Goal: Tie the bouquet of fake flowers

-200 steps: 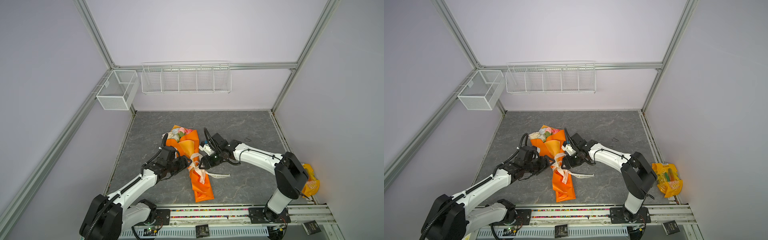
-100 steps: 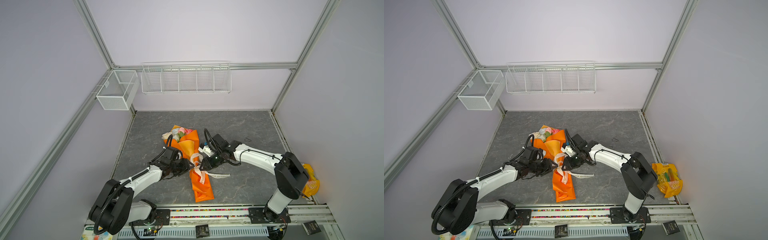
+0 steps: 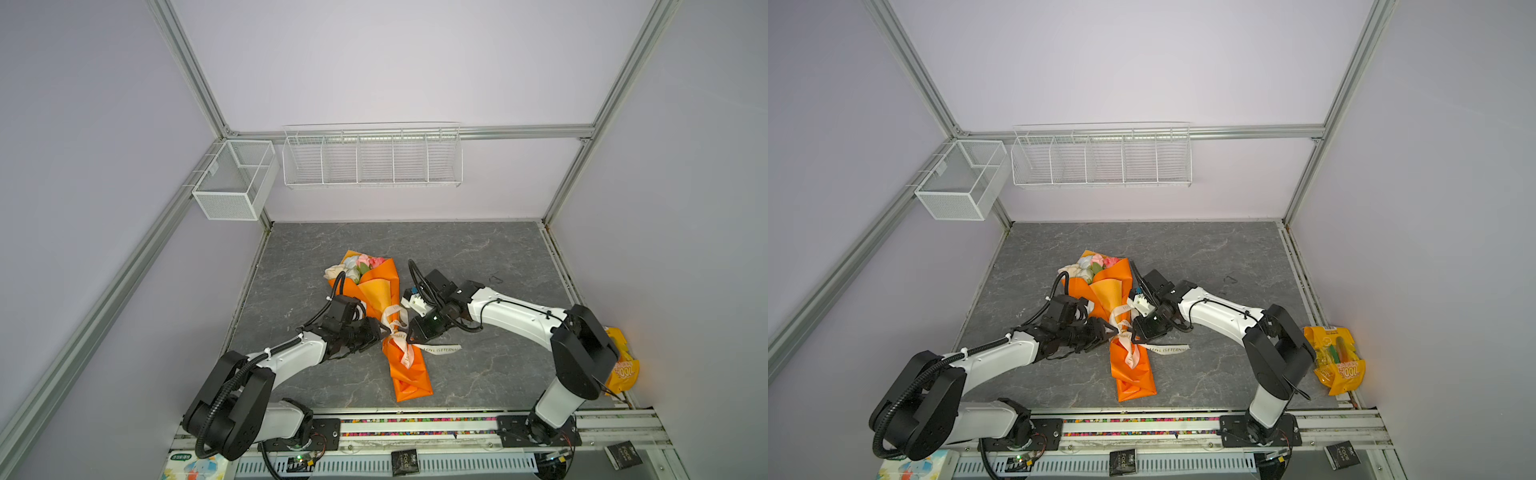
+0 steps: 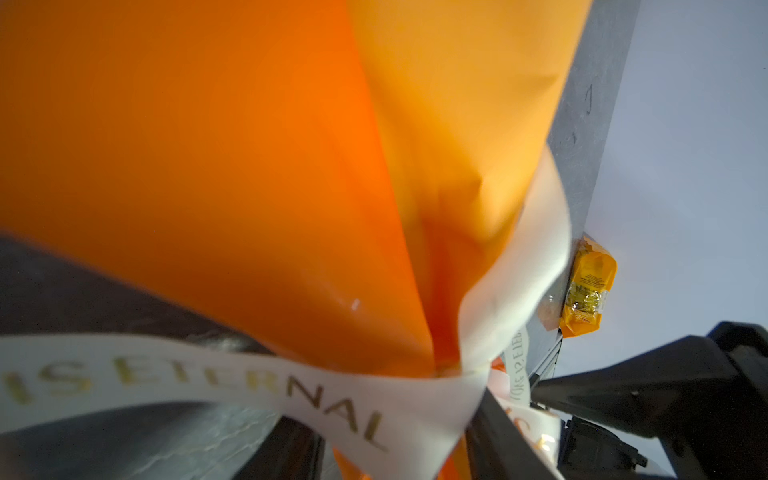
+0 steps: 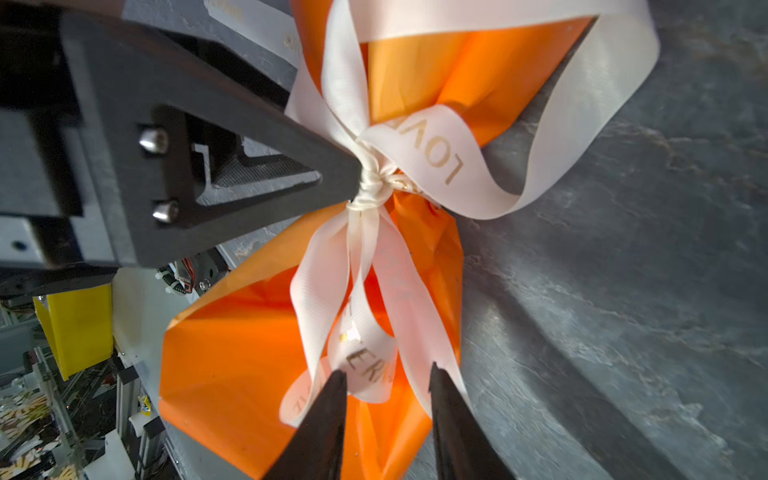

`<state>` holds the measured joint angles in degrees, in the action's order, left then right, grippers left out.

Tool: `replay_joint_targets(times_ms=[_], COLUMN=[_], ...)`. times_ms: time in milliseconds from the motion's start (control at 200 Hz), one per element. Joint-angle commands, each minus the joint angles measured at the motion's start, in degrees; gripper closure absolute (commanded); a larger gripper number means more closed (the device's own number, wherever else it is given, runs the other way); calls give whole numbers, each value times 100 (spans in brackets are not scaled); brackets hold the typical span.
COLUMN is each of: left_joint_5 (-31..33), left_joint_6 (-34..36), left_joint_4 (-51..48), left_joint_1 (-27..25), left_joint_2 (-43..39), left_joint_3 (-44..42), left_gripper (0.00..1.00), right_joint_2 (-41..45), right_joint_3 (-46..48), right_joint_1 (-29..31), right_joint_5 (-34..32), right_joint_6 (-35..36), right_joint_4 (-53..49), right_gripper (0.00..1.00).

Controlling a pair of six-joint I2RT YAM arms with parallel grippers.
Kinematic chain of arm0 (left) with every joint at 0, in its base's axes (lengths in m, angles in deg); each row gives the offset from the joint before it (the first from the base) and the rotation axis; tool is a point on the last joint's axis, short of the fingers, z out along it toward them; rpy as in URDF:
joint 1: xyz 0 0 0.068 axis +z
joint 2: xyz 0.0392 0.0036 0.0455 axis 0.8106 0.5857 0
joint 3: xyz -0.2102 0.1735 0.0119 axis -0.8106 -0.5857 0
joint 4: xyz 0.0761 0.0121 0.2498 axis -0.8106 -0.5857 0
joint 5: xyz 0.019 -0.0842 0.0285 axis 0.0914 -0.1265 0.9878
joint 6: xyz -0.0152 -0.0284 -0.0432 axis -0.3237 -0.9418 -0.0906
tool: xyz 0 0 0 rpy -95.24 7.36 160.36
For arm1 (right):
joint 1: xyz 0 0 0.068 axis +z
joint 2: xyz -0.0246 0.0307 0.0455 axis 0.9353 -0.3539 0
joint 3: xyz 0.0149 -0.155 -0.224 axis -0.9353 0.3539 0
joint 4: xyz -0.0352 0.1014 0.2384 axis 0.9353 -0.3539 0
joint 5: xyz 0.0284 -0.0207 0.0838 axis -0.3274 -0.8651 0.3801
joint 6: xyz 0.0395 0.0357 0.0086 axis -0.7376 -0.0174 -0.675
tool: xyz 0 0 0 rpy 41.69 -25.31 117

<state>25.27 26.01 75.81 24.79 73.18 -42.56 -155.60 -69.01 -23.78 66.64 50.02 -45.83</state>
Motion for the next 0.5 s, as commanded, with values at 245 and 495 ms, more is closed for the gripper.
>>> replay_joint_targets(times_ms=[245, 495], left_joint_5=[83, 1011], left_joint_6=[15, 461], left_joint_4=[-49, -936], left_joint_1=[22, 194], left_joint_2=[-1030, -1944], left_joint_3=[-30, 332], left_gripper=[41, 38], right_joint_2=[-352, -256], right_joint_3=[-366, -271], right_joint_1=[68, 66], right_joint_5=[306, -116], right_joint_6=[430, 369], right_joint_4=[74, 16], right_gripper=[63, 62])
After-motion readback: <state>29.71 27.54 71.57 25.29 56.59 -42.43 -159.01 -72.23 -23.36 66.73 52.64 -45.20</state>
